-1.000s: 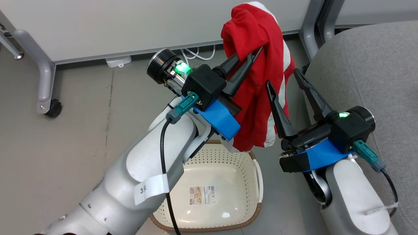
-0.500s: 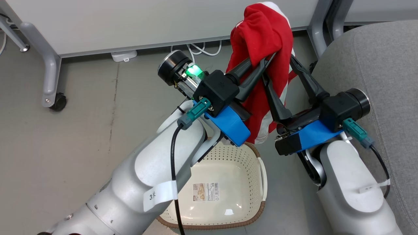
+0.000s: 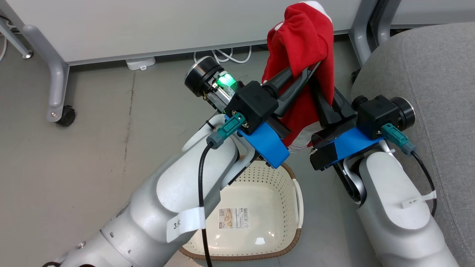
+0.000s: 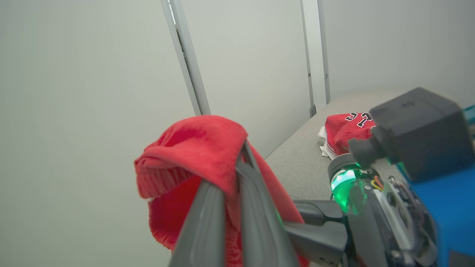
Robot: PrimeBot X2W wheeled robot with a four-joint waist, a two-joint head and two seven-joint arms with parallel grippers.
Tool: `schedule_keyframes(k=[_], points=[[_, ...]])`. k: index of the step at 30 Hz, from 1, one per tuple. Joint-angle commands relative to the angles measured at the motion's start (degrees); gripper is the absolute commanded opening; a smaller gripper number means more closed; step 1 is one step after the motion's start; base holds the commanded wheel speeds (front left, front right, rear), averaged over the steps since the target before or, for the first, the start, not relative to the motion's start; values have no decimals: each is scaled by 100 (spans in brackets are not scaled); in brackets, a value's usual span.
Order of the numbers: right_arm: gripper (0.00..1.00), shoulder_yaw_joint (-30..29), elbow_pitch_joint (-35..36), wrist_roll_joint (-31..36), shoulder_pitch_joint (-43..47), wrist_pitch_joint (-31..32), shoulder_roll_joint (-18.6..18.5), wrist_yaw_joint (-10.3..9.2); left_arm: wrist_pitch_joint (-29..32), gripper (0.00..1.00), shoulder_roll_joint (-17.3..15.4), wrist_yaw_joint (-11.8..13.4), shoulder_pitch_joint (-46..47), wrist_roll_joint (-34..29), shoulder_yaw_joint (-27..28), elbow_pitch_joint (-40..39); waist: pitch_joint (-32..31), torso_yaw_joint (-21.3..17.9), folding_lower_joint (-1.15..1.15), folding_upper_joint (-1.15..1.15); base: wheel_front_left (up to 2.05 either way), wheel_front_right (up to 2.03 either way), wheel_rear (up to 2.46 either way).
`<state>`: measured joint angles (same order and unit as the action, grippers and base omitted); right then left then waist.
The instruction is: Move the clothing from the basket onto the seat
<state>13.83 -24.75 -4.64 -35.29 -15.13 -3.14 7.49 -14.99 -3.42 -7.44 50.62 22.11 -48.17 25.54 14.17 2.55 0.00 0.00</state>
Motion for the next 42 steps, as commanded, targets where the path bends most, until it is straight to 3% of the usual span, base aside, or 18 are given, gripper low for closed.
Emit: schedule_keyframes(k=[1,19,20,21,35,42], points=[[0,3,-14,-14,-105,-3,12,1,-29,0,0,-6,62,-2,13,-2,-1,-1,0,0,0,0,0],[0,-114,23,-56,-82,-3,23,1,-29,0,-25,-6,67,23,10,48,13,-69,0,0,0,0,0],[0,-115,27,-57,-82,-3,24,1,-29,57,-23,-4,54,40,54,47,17,-69,0,0,0,0,0],[0,-117,32,-61,-84,-3,24,1,-29,100,-21,-4,35,51,69,67,21,-68,0,0,0,0,0],[0,-194,119,-102,-126,-4,27,1,-28,100,-4,-4,-59,-11,106,234,122,-96,0,0,0,0,0],[0,-377,233,-129,-113,-4,27,1,-28,100,-95,-6,-118,-48,80,294,268,-301,0,0,0,0,0]])
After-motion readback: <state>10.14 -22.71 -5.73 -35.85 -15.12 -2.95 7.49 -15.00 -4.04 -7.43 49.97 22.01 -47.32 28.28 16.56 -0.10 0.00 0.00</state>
